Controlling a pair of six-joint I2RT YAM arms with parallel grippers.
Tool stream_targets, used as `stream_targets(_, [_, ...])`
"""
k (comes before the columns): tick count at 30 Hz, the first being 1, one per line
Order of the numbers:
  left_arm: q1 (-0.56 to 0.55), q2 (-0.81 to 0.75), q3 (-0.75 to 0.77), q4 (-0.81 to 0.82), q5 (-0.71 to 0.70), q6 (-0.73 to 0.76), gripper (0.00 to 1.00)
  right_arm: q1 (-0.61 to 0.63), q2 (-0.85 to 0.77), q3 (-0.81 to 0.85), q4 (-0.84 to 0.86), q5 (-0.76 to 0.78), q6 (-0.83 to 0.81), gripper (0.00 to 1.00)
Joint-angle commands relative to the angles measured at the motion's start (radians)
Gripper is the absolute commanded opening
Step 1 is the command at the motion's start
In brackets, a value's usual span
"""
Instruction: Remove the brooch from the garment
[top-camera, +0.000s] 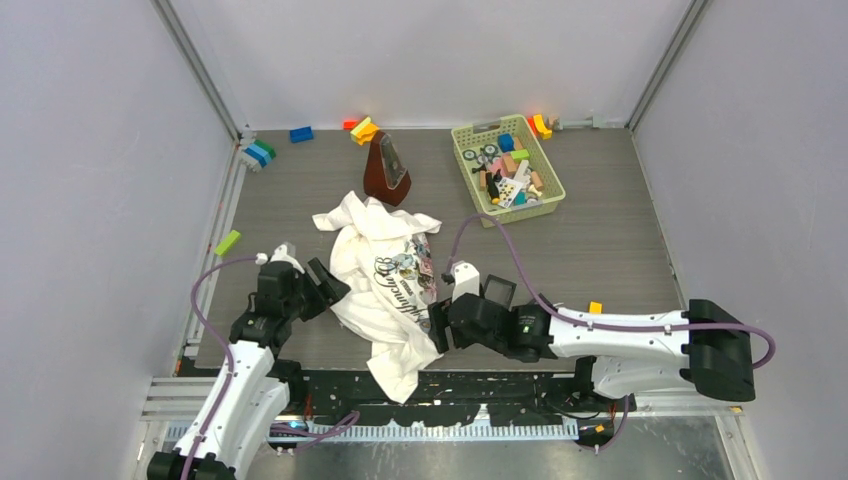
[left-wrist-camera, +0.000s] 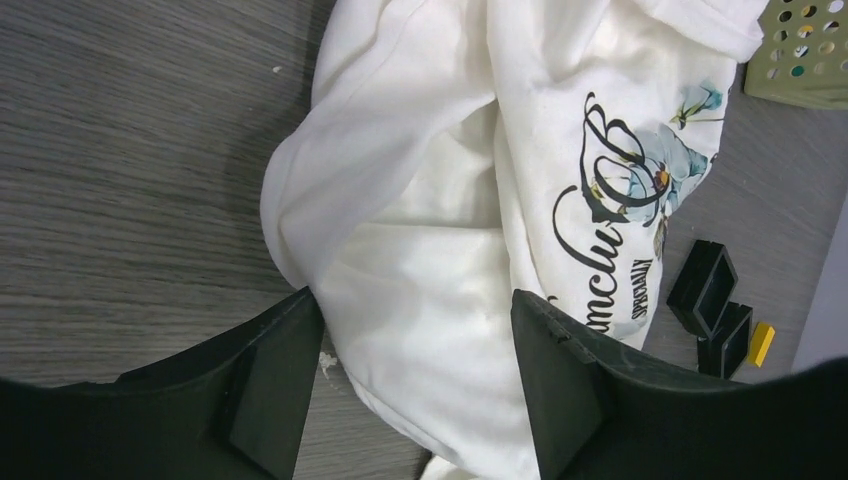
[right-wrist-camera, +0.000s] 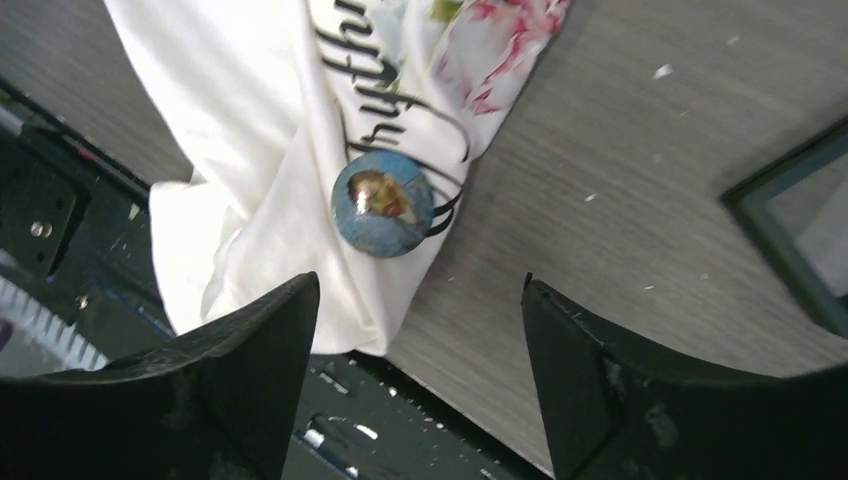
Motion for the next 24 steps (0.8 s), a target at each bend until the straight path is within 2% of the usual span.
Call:
stream_targets(1, [0.008, 0.000, 0.033, 0.006, -0.016, 0.027, 0.71, -0.009, -0.058, 0.062, 0.000, 0.208, 0.004, 0.84])
stream_targets(5, [0.008, 0.052, 0.015, 0.075, -0.008, 0.018, 0.71, -0.096, -0.036, 0.100, 0.067, 0.162, -0.038, 0.87])
stream_targets(9, [0.008, 0.130, 0.000, 0.118, -0.008, -0.007, 0.73, -0.261, 0.091, 0.191, 0.088, 0.008, -0.019, 0.86])
stream_targets(12, [0.008, 0.153, -0.033, 0.168, -0.011, -0.022, 0.71, -0.350, 0.204, 0.238, 0.174, -0.122, 0.008, 0.82])
stream_targets(21, [0.008, 0.114, -0.077, 0.237, -0.040, -0.048, 0.46, -0.380, 0.517, 0.346, 0.347, -0.346, 0.079, 0.73])
stream_targets(22, [0.009, 0.111, -0.076, 0.235, -0.046, -0.044, 0.40, -0.382, 0.531, 0.351, 0.367, -0.360, 0.084, 0.65])
stream_targets(23, [0.010, 0.107, -0.075, 0.231, -0.051, -0.040, 0.29, -0.386, 0.556, 0.354, 0.372, -0.379, 0.095, 0.57])
stream_targets(24, [0.010, 0.103, -0.072, 0.224, -0.060, -0.034, 0.16, -0.391, 0.563, 0.357, 0.378, -0.387, 0.099, 0.37])
